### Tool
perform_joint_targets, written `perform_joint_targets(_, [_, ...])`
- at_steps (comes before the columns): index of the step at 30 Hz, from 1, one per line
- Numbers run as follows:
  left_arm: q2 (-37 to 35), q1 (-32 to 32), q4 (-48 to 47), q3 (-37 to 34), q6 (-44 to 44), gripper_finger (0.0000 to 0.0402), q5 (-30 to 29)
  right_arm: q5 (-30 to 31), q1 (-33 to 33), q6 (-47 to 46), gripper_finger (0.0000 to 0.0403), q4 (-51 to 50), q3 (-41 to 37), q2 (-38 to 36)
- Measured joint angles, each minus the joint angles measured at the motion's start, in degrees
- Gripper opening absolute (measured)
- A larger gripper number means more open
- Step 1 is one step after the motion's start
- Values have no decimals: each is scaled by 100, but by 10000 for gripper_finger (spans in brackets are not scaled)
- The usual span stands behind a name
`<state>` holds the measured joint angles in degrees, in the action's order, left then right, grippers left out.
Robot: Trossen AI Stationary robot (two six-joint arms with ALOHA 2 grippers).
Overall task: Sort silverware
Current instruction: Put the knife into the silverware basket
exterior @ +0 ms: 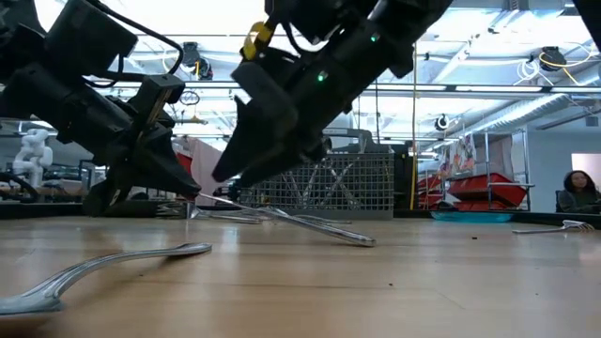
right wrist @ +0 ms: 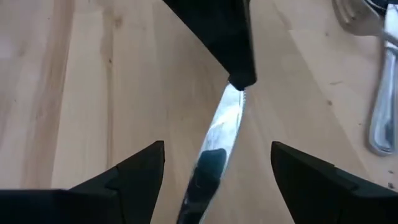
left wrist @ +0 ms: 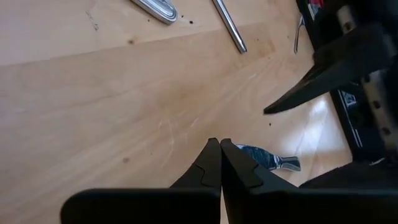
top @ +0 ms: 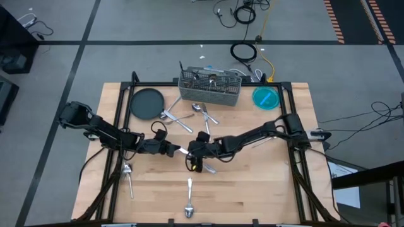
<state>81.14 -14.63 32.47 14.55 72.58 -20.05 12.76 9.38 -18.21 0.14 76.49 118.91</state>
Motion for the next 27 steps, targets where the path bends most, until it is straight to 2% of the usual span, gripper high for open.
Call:
perform_joint_targets(7, [-2,0,0,4,-3,0,-73,-96,-73,-328,276,295,0,343])
perform_joint_targets(12, [-2,0,2,4,-14,0,-131,-100,-180,-409,247,307,2,509])
perform_joint_targets(16, [-2,4,0,4,-102,0,-149,75,-227,-388,184,270,31,522])
perform_joint_targets(21, [-11,2,-7,4,-112,0,-152,85,-225,-179,42,-246,458,529])
perform_joint_targets(27, [-11,0,-20,2,-114,4,-295,111,-236,15,41,-577,736,551])
